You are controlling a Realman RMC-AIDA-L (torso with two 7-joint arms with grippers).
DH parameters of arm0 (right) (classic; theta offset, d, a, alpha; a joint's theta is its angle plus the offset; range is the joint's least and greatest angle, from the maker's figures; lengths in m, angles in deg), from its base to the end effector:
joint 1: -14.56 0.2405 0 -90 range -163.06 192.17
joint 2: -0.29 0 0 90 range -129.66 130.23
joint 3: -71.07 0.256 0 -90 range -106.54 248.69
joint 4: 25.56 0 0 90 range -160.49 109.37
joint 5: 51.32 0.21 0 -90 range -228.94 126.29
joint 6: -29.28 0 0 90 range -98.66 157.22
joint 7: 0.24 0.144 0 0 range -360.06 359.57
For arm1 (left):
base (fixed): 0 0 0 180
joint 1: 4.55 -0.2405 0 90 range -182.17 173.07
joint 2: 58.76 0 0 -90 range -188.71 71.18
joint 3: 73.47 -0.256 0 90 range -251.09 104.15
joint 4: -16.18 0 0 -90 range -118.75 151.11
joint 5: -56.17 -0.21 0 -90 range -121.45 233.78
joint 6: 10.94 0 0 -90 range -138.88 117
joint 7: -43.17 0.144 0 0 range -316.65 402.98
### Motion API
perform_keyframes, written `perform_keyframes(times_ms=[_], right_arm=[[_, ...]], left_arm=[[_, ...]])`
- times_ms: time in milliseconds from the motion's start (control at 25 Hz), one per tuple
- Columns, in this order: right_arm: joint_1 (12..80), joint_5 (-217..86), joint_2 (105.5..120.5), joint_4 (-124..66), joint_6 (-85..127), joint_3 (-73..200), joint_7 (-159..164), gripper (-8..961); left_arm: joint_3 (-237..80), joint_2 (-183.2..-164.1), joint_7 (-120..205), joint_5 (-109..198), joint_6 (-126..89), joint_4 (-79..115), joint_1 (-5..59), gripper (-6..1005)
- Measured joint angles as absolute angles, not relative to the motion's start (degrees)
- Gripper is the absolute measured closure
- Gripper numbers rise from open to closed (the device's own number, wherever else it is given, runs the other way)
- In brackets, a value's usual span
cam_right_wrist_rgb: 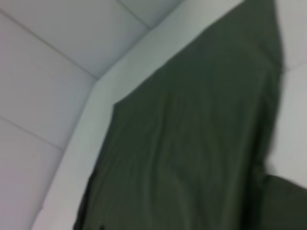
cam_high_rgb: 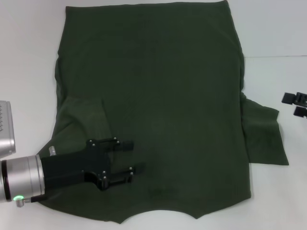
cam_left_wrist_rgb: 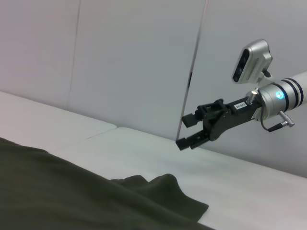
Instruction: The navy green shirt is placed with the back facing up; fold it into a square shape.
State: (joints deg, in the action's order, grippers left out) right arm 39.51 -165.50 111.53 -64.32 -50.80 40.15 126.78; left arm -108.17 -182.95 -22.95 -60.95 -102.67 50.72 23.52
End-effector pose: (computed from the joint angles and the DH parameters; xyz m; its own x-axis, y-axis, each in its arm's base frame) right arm 0.3398 0.3381 0.0876 0.0771 -0.7351 -0.6735 -0.9836 -0.1667 0.0694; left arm -0.2607 0.2987 -0.0372 0.7917 0.2435 0.5602 0.3782 -0.9156 -0.1365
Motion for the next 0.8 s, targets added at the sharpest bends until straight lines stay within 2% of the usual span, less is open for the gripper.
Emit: perform_keyframes(times_ms=[240, 800], right_arm=[[39.27, -169.87, 111.45, -64.15, -48.35, 40.49, 128.89, 182], [41.52, -171.87, 113.59, -59.05, -40.19, 39.20, 126.53, 191]], left_arm=[[-108.81, -182.95, -22.26, -61.08, -102.00, 50.72, 23.43, 354], [-109.70, -182.95, -20.58, -62.69, -101.94, 50.72, 23.59, 356]])
